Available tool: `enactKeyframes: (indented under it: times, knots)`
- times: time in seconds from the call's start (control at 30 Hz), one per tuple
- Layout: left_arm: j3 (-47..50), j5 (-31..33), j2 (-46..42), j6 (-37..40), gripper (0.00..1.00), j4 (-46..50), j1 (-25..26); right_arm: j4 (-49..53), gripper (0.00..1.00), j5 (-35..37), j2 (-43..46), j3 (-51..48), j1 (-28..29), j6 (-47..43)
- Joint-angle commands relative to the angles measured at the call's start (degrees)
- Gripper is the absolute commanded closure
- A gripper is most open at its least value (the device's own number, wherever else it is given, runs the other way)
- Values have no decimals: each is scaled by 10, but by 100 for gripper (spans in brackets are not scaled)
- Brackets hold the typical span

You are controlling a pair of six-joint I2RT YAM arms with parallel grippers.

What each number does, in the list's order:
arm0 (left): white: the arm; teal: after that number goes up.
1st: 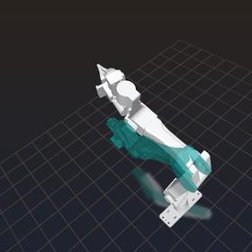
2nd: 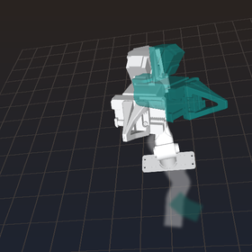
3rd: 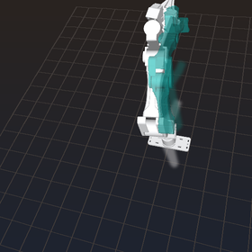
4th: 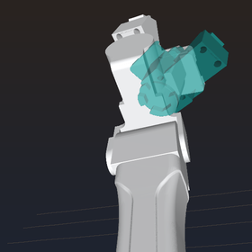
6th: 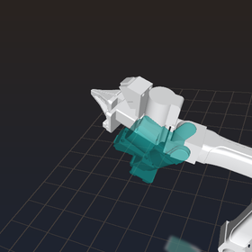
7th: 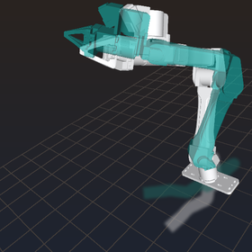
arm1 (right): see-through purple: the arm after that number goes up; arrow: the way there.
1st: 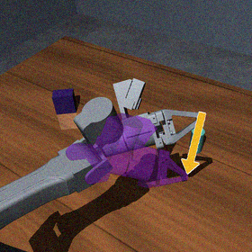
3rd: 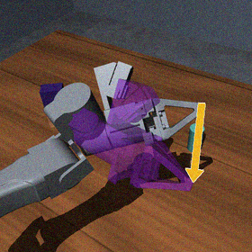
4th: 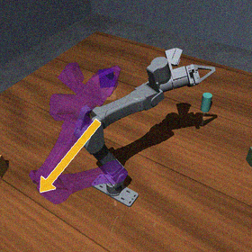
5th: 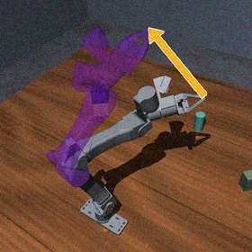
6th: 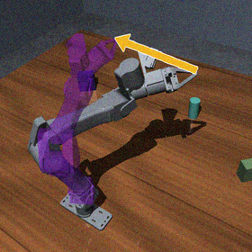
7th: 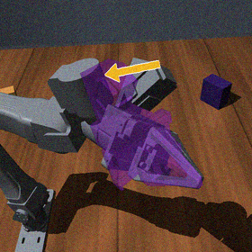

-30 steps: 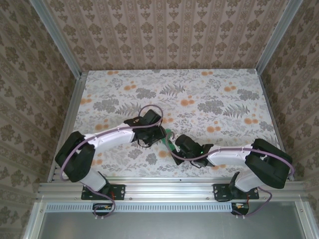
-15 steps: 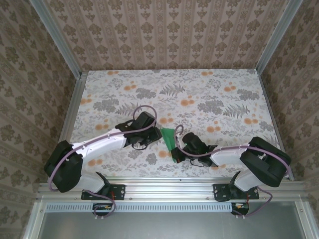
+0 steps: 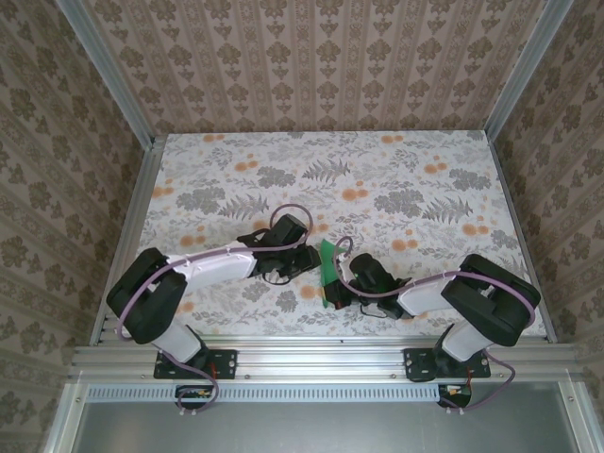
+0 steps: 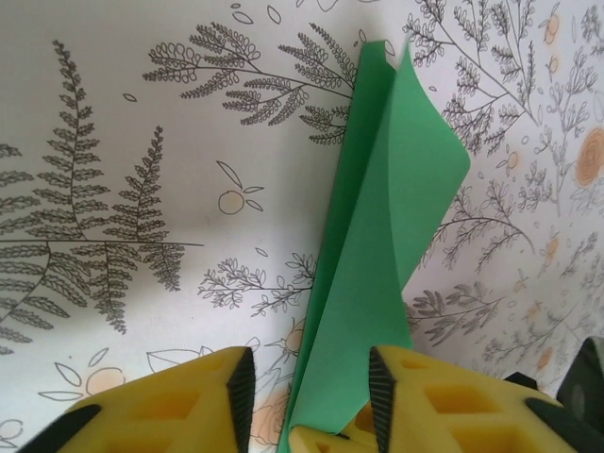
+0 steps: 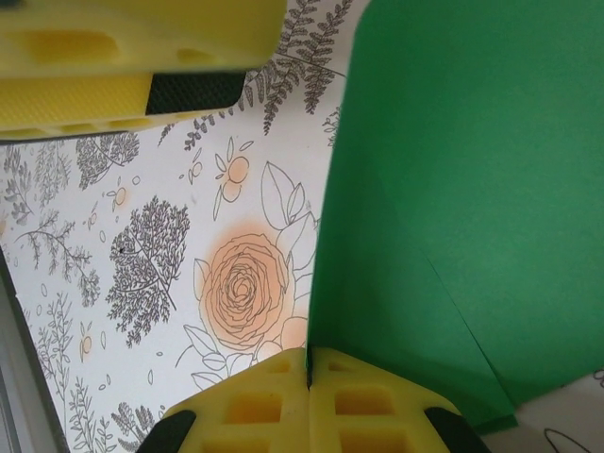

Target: Fold a paper plane with a square sheet of paper (pick it up from the middle)

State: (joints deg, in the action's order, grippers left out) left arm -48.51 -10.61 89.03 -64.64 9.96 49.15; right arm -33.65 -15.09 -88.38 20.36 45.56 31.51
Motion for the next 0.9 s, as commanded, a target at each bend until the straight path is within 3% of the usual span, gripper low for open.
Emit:
enactKeyframes:
  times: [0.0,0.17,0.3,0.4,0.57,0.77,0.87]
  knots:
    - [-11,26,-33,13,54,0,3,24,100,-17,15,-4,-2,-38]
    - [-15,52,-60,25,23,53,-9,119,100,-17,39,26,-1,-119]
    - [-20,36,-44,22,15,66,-17,190,100,-12,42,55,7,-176]
    - [-29,25,-28,22,13,69,-19,250,100,11,44,79,23,-221]
    - [-28,25,-10,-3,13,82,-27,261,100,42,70,76,60,-282]
    - [-25,5,7,-18,19,77,-31,250,100,87,92,61,75,-319]
    - [-28,-9,24,-24,27,76,-27,249,100,103,103,59,78,-330]
